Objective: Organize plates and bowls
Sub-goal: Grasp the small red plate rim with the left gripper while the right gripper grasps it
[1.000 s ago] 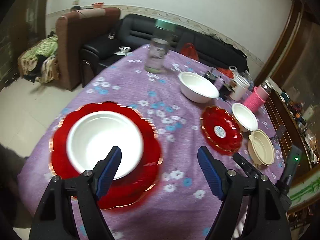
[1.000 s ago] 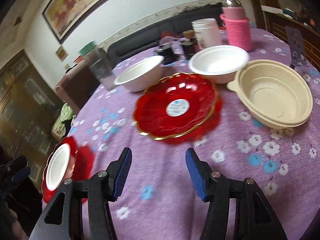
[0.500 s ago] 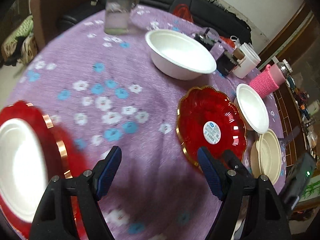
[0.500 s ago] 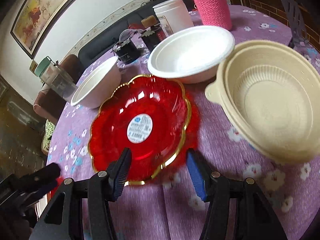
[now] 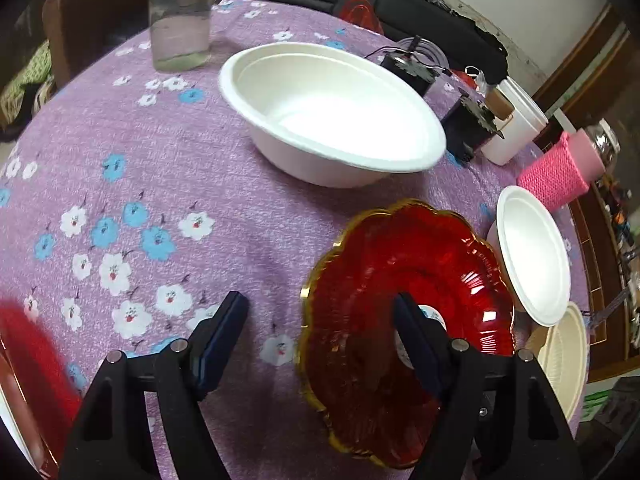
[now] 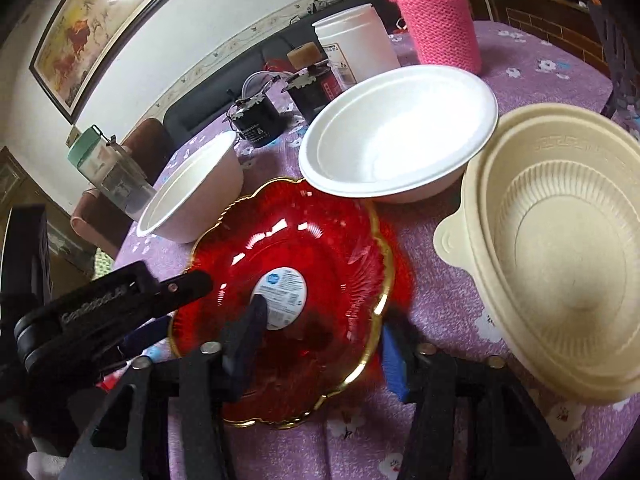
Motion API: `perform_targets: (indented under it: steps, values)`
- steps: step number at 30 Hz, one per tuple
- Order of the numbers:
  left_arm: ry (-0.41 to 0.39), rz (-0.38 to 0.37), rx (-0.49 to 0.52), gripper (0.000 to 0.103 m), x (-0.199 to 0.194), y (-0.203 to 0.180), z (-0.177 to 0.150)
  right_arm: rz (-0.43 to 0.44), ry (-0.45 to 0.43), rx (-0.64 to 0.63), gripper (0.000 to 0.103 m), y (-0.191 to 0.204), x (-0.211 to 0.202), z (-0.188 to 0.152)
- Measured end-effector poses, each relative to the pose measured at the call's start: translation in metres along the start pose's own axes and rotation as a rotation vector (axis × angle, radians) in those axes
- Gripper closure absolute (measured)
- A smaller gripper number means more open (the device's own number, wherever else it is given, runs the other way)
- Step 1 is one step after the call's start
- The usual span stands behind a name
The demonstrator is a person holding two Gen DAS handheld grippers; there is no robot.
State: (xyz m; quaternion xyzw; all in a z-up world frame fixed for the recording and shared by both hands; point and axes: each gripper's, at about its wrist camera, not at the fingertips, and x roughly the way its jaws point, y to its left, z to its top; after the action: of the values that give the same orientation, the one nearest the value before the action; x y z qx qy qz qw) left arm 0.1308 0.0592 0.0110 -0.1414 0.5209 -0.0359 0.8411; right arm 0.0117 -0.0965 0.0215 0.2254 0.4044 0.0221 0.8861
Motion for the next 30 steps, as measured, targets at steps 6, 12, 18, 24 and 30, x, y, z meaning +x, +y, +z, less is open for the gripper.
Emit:
perform_targets:
  steps: [6, 12, 18, 24, 30]
  values:
    - [-0.002, 0.062, 0.119, 0.042, 0.003, -0.025, -0.011, 0.012, 0.011, -0.010, 0.076, -0.001, 0.001, -0.003]
    - [0.019, 0.026, 0.053, 0.086, -0.008, -0.005, -0.011, -0.006, -0.018, -0.005, 0.080, -0.007, -0.008, -0.004]
    - [-0.046, 0.039, 0.056, 0.086, -0.037, 0.004, -0.019, -0.002, -0.058, -0.080, 0.081, 0.010, -0.018, -0.010]
    - [-0.054, 0.033, 0.039, 0.086, -0.048, 0.011, -0.022, 0.004, -0.092, -0.135, 0.081, 0.021, -0.026, -0.014]
    - [-0.065, 0.033, 0.019, 0.086, -0.060, 0.022, -0.032, 0.023, -0.102, -0.172, 0.081, 0.029, -0.031, -0.019]
